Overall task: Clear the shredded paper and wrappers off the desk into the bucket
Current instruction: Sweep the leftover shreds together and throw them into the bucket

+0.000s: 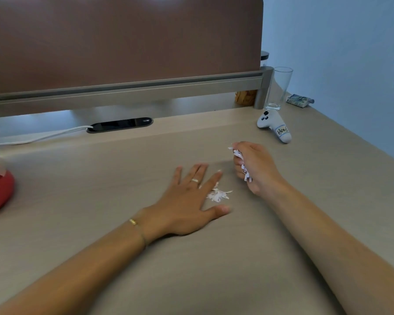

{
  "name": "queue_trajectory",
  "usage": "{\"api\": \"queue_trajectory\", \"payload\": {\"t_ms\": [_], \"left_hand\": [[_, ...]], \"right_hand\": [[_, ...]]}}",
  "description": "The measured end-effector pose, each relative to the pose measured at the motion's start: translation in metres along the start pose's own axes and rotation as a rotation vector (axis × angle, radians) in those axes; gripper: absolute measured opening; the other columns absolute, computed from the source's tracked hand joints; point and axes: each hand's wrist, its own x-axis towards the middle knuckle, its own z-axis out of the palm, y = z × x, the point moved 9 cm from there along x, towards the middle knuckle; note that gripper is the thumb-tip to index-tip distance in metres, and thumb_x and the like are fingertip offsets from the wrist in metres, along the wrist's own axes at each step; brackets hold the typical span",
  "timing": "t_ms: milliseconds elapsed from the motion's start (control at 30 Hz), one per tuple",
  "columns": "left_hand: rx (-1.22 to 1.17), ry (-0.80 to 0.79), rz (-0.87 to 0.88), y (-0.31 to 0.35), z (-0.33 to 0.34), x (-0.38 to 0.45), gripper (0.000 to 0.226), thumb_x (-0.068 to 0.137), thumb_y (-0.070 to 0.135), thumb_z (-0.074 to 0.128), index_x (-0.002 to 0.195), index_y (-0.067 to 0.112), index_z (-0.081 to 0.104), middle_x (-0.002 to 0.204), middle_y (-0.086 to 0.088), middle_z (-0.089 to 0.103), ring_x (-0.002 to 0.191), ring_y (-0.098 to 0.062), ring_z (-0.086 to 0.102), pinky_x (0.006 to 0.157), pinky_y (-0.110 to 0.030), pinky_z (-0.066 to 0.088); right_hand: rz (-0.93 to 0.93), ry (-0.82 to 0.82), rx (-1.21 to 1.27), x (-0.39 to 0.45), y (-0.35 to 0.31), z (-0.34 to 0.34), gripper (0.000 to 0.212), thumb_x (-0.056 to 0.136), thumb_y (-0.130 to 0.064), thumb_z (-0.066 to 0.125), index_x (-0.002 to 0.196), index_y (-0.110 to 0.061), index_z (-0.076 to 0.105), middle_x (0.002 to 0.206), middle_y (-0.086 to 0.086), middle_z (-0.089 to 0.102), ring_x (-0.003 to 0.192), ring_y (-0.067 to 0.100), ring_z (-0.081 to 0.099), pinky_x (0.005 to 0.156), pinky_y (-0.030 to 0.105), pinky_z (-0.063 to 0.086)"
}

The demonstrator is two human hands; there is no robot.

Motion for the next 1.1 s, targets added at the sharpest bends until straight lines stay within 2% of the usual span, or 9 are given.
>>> {"api": "queue_trajectory", "payload": {"t_ms": [100,167,200,267,400,567,700,933,1100], "left_hand": [[-0.061,0.137,0.008,0.012,-0.009,0.013,0.085,0.085,0.085,0.027,0.157,0.041,0.015,0.167,-0.006,0.016,0.154,-0.016,0.005,0.123,-0.049,0.006],[-0.034,0.29,0.016,0.01,-0.026,0.014,0.075,0.081,0.085,0.039,0.138,0.037,0.042,0.135,0.001,0.046,0.127,-0.02,0.038,0.106,-0.038,0.031],[0.016,0.338,0.027,0.011,-0.033,0.015,0.069,0.08,0.087,0.041,0.123,0.034,0.048,0.116,0.005,0.048,0.11,-0.018,0.043,0.09,-0.035,0.035],[0.125,0.339,0.059,0.017,-0.04,0.019,0.062,0.08,0.088,0.039,0.099,0.029,0.044,0.095,0.006,0.045,0.09,-0.019,0.046,0.068,-0.035,0.028],[0.235,0.334,0.166,0.028,-0.04,0.022,0.057,0.089,0.081,0.028,0.08,0.027,0.042,0.076,0.006,0.045,0.07,-0.023,0.054,0.052,-0.034,0.016],[0.263,0.4,0.211,0.019,-0.041,0.013,0.051,0.099,0.062,0.024,0.071,0.023,0.041,0.065,-0.002,0.061,0.062,-0.029,0.058,0.048,-0.033,0.009],[0.2,0.405,0.115,0.006,-0.042,0.012,0.044,0.105,0.049,0.035,0.071,0.021,0.039,0.069,-0.007,0.062,0.068,-0.034,0.057,0.054,-0.035,0.02],[-0.307,0.557,-0.099,-0.051,-0.064,0.007,0.053,0.102,0.033,0.053,0.055,0.019,0.031,0.047,-0.001,0.032,0.05,-0.02,0.032,0.055,-0.039,0.032],[-0.42,0.637,-0.132,-0.077,-0.098,-0.01,0.055,0.102,0.03,0.054,0.054,0.019,0.03,0.048,0.001,0.029,0.048,-0.014,0.028,0.051,-0.033,0.026]], "right_hand": [[-0.017,-0.009,-0.017,0.0,0.0,0.0,0.033,0.094,-0.013,0.055,0.063,-0.018,0.047,0.049,-0.003,0.03,0.039,0.011,0.022,0.038,0.02,0.019],[-0.016,-0.022,0.004,-0.001,0.0,0.001,0.035,0.096,-0.012,0.054,0.062,-0.018,0.049,0.05,-0.002,0.03,0.039,0.011,0.022,0.037,0.02,0.019],[-0.013,-0.022,0.008,-0.001,0.0,0.0,0.036,0.096,-0.012,0.054,0.061,-0.017,0.049,0.05,-0.002,0.03,0.039,0.011,0.022,0.037,0.019,0.019],[-0.009,-0.023,-0.002,-0.002,-0.001,-0.001,0.033,0.096,-0.012,0.054,0.065,-0.016,0.048,0.05,-0.002,0.03,0.039,0.011,0.022,0.037,0.02,0.019],[-0.014,-0.014,-0.023,0.0,-0.001,-0.005,0.033,0.094,-0.01,0.052,0.063,-0.017,0.044,0.052,-0.002,0.029,0.041,0.011,0.021,0.039,0.021,0.017],[-0.011,-0.032,-0.047,0.001,0.001,-0.003,0.034,0.093,-0.008,0.053,0.062,-0.017,0.043,0.051,-0.002,0.029,0.04,0.011,0.021,0.038,0.021,0.017],[-0.001,-0.075,-0.079,-0.002,0.006,0.007,0.033,0.093,-0.011,0.053,0.063,-0.018,0.043,0.052,-0.001,0.03,0.042,0.012,0.021,0.041,0.023,0.016],[0.061,-0.105,-0.046,-0.008,0.009,0.029,0.032,0.093,-0.011,0.053,0.064,-0.019,0.042,0.052,-0.002,0.031,0.043,0.013,0.02,0.043,0.024,0.015],[0.053,-0.157,-0.021,-0.01,-0.014,0.065,0.034,0.091,-0.012,0.055,0.062,-0.02,0.038,0.054,-0.001,0.028,0.044,0.014,0.018,0.042,0.024,0.014]]}}
